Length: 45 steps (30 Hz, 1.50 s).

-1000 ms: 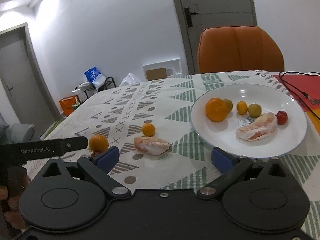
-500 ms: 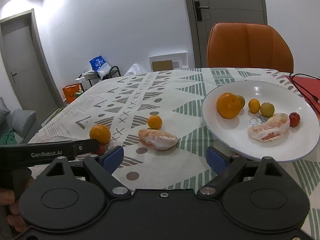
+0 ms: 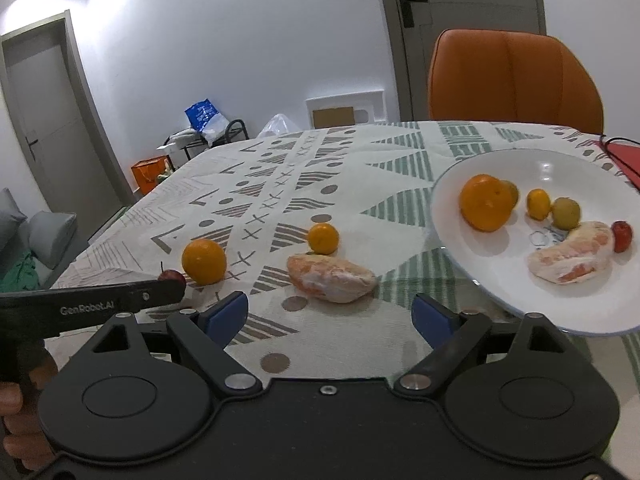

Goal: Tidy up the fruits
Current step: 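Grasp a small red apple with the left tool while the right tool grasps another pomelo segment, then carry both fruits into the white bowl while opening both tools to release them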

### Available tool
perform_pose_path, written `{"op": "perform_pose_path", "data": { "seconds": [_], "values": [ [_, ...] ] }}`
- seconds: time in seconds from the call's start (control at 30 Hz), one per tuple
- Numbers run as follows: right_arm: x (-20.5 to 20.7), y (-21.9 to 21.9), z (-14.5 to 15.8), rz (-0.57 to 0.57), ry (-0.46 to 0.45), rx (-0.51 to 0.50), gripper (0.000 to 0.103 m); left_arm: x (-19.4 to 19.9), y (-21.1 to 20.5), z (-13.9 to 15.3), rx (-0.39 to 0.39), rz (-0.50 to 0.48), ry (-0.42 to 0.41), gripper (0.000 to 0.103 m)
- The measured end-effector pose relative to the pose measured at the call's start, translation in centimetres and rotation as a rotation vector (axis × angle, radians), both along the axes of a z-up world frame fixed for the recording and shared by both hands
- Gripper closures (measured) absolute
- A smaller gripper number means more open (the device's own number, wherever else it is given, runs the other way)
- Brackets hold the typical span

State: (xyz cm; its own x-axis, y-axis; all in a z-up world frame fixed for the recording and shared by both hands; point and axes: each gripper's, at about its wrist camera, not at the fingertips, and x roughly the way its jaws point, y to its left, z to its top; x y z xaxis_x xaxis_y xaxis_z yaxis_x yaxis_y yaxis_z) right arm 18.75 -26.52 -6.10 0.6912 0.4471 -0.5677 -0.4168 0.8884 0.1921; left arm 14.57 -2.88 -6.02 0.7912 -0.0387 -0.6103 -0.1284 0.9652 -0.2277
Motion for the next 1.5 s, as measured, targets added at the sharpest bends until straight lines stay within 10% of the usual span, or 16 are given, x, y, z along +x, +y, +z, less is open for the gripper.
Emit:
{"op": "perform_pose_path", "data": {
  "seconds": [0.77, 0.93, 1.5],
  "values": [
    [3.1, 4.5, -1.4, -0.043, 0.011, -0.1, 0.013, 0.1, 5.4, 0.3, -0.043, 0.077, -0.022, 0.081],
    [3.2, 4.8, -1.2, -0.062, -0.026, -0.14, 0.043, 0.0, 5.8, 0.5, -0.041, 0.092, -0.021, 0.081],
    [-0.2, 2.5, 2.1, -0.019, -0.069, -0.04, 0.044, -1.1, 4.1, 3.2, -0.021, 0.048, -0.059, 0.081]
  ]
}}
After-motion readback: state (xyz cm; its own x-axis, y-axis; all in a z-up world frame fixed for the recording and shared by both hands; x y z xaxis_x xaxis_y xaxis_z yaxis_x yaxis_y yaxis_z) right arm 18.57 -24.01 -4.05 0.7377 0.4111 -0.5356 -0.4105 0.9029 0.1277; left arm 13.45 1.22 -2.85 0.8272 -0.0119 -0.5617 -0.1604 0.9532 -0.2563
